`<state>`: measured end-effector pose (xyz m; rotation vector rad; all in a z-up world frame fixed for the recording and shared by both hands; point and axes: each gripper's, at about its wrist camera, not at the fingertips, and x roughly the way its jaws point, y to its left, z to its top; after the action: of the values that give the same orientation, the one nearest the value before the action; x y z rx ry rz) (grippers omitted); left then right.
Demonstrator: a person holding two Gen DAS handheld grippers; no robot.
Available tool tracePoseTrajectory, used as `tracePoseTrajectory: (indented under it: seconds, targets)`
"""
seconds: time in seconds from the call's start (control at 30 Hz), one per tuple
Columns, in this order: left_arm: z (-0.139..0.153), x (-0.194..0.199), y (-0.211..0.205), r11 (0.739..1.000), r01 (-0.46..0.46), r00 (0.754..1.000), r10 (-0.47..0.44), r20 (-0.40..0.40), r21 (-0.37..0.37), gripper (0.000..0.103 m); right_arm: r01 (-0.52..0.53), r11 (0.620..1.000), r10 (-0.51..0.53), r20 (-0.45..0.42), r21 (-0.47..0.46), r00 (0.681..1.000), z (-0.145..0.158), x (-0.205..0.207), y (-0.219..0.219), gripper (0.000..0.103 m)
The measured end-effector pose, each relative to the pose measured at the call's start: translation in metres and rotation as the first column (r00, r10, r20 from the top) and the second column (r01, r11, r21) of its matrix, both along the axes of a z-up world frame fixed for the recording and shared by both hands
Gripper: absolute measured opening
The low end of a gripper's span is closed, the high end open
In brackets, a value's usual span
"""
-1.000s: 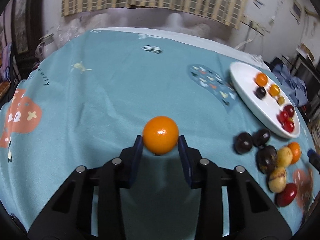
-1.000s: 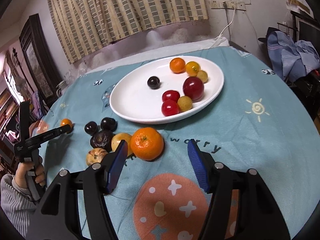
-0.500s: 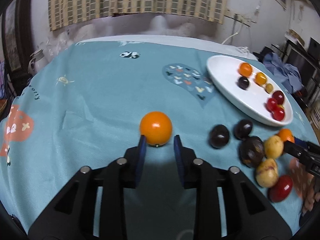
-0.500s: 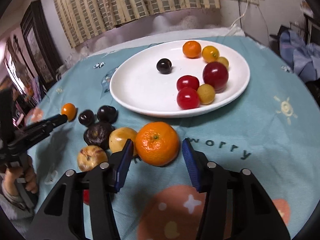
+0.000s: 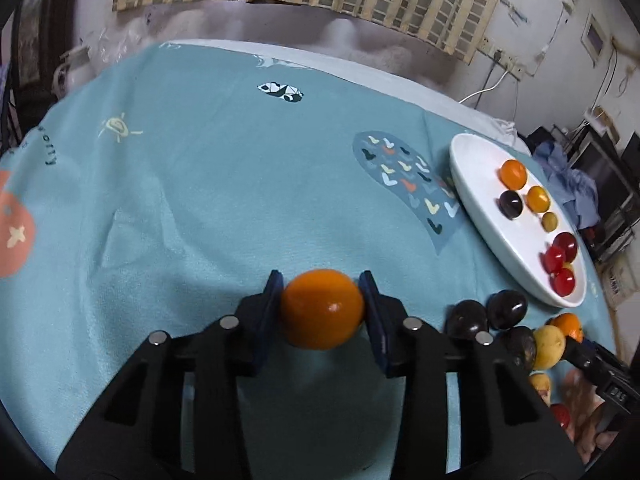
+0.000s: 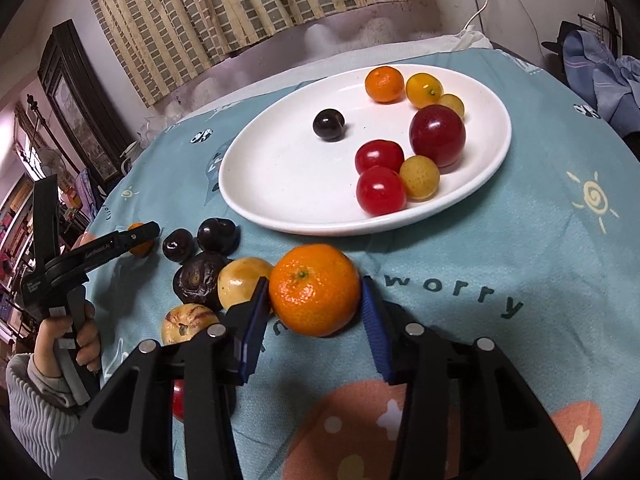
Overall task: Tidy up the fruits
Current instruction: 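Carry both oranges onto the white plate and open both grippers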
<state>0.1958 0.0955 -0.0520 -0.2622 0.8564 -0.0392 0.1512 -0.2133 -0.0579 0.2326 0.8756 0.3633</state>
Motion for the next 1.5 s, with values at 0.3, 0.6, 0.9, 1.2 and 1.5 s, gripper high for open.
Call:
tracePoseTrajectory:
  seconds: [0.3,0.6,0.9,1.2,1.5]
  targets:
    - [0.006,-0.026,-0.011,0.999,0.035,0.999,-0.035,0.000,-0.036,0.040,-0.001,0.997,0.001,-0.004,0.082,1.000,0.009,-0.009,-0.014,0.044]
    - [0.053,-0.032,-0.071,0.984,0.174,0.979,-0.169,0.116,-0.034,0.040,0.033,0.988,-0.051,0.122,0.150,0.991,0.056,-0.019,-0.038,0.044]
    - [0.065,0.036,-0.146,0.964,0.257,0.960,-0.263,0.097,0.064,0.040,0.092,0.995,-0.097,0.122,0.044,0.988,0.069,0.074,-0.038,0.044]
    - [0.045,0.051,-0.153,0.964,0.257,0.961,-0.262,0.085,0.072,0.065,0.176,0.980,-0.184,0.085,0.090,0.979,0.058,0.099,-0.048,0.065]
    - [0.058,-0.023,-0.088,0.994,0.099,0.987,-0.103,0.123,0.045,0.079,0.157,0.959,-0.187,0.108,0.235,0.977,0.088,0.017,-0.061,0.077]
